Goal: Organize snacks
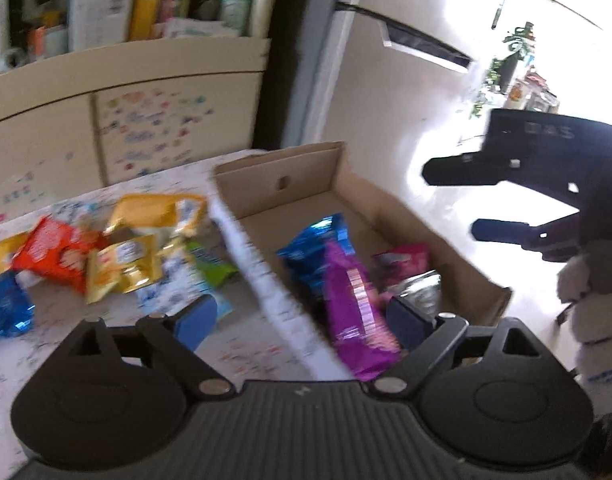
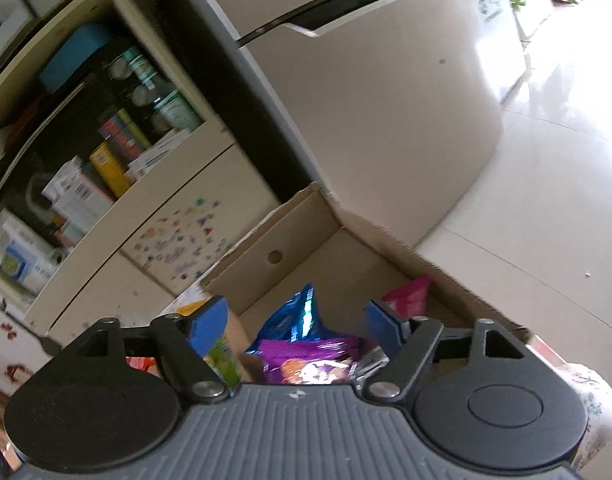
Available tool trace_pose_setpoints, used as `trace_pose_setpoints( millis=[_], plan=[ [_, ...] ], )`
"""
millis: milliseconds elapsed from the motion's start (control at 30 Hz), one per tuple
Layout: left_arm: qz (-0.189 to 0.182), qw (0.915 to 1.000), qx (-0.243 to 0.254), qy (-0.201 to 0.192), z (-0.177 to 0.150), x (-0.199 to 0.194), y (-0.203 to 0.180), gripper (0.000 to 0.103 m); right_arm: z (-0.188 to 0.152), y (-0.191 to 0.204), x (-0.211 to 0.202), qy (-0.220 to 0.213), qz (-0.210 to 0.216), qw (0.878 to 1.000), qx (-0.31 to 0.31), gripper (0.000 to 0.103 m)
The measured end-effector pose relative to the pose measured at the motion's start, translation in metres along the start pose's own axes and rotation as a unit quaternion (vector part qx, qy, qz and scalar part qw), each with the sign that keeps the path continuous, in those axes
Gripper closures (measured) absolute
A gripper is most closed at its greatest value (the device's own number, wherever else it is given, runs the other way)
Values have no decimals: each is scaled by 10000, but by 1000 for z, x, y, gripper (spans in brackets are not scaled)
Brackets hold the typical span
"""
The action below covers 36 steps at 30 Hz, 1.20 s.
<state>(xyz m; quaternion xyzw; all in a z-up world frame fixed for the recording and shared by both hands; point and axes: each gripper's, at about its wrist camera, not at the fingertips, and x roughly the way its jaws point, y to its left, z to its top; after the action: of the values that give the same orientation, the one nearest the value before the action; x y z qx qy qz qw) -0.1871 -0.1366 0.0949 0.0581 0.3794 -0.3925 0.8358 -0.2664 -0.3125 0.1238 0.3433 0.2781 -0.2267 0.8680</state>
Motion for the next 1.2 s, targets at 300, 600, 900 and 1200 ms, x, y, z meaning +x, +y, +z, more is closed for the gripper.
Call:
trace_pose_setpoints(
  millis=[300, 600, 900, 1200],
  plan=[
    [583, 9981, -63, 184, -10, -19, 54, 10, -7, 23, 8, 192, 350, 9978, -531, 18],
    [1288, 9909, -212, 332, -10, -26, 105, 9, -23, 59, 20, 414, 700, 9872, -1375, 18],
    [1994, 9783, -373, 421, -7, -23, 164, 7, -43, 91, 41, 805, 992, 9677, -2174, 18],
    [2125, 9742, -410, 642, -7, -6, 198, 7, -66, 119, 74, 1205, 1090, 9440, -2871, 18]
  ],
)
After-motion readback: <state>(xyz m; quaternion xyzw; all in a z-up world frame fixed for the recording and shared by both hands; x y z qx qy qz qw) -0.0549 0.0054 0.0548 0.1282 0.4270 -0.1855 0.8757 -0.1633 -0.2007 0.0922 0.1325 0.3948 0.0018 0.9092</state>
